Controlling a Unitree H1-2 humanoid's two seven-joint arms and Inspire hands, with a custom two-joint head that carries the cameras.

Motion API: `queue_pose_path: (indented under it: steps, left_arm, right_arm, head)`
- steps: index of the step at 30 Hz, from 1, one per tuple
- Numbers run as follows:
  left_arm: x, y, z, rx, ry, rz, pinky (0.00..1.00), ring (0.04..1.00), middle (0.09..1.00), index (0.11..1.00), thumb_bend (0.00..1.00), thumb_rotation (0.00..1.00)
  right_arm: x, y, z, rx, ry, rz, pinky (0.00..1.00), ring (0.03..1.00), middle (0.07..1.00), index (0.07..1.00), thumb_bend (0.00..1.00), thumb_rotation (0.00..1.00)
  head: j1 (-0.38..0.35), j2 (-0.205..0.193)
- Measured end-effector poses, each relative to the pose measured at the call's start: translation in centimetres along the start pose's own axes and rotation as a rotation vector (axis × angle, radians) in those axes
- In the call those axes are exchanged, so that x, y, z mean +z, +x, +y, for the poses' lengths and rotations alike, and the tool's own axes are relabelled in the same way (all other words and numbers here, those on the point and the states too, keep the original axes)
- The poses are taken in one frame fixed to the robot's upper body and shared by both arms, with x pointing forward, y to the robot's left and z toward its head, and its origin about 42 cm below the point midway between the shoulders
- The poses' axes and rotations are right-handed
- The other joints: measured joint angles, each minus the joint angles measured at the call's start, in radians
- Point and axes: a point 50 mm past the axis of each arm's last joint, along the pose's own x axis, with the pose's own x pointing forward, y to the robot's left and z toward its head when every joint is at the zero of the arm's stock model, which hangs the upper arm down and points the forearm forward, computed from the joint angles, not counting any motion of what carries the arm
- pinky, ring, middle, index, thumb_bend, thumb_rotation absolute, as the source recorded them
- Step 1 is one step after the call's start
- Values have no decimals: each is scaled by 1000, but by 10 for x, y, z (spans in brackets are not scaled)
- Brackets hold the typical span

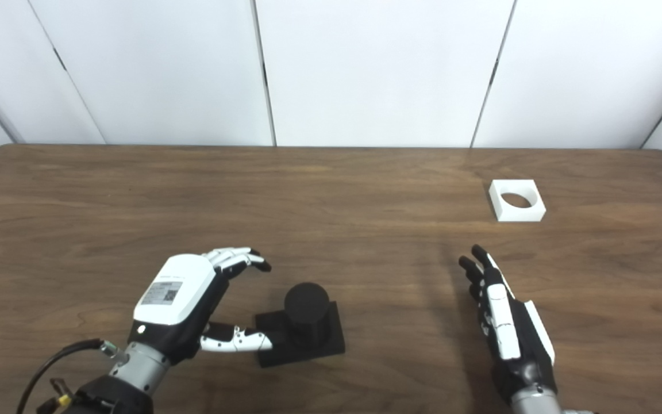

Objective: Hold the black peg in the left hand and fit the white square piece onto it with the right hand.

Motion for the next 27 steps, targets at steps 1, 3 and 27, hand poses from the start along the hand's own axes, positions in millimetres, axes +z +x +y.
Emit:
queue_pose_path:
  steps: [1,3,27]
  left_arm:
    - [0,-1,-1,-2,7,6,755,840,830,734,980,649]
    - [0,-1,-2,-7,12,19,757,842,833,738,980,656]
    - [0,-3,-20,-51,21,81,784,863,855,782,999,643]
  right_arm:
    - [0,0,0,0,-1,0,1000,965,918,960,516,1000]
    - [0,0,0,0,-2,1,1000,968,918,960,517,1000]
    - [0,0,-1,1,-2,2,1000,974,921,963,540,1000]
  head:
    - [0,5]
    - [0,5]
    - [-2,17]
